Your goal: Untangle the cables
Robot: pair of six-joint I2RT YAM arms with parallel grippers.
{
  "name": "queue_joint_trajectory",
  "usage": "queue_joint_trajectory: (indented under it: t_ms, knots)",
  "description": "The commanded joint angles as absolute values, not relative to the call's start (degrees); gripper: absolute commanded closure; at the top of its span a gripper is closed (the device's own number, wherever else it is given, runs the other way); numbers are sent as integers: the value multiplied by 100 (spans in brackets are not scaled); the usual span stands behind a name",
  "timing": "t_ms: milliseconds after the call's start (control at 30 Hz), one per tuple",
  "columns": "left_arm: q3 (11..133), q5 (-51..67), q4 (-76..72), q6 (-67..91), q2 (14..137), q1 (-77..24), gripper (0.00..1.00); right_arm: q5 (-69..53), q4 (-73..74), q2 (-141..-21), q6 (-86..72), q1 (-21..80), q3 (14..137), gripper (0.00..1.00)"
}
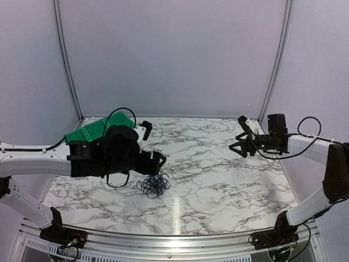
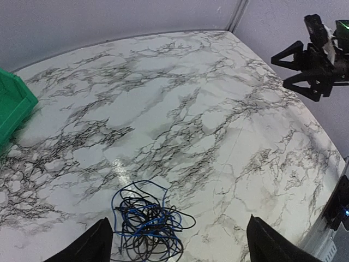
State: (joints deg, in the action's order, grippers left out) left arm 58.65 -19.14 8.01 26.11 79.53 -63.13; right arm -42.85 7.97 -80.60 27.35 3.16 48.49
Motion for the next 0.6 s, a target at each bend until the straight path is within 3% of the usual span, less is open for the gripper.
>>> queue_joint_trajectory:
  t_ms: [0,200,333,467,567]
  knots:
    - [5277,-1683,1269,3014,7721,-5753,17,-4122,933,-8173,2823,1114,5320,27]
    - [4591,-1265,848,3551,7414,-5402,38,-3632,1586,-8717,3167,2483,6183,51]
    - [4314,-1262,737,3700,7254,-5374,44,-3352,2187,-9333,3508,3353,6903,65]
    - [4096,-1272,692,3876,7083,-5334,44,-3240,2662,-9953,3575,4087,7565,73]
    - [3795,-1459,650,4208,6846,-5236,36,-3110,2746,-10227,3579,4567,7821,75]
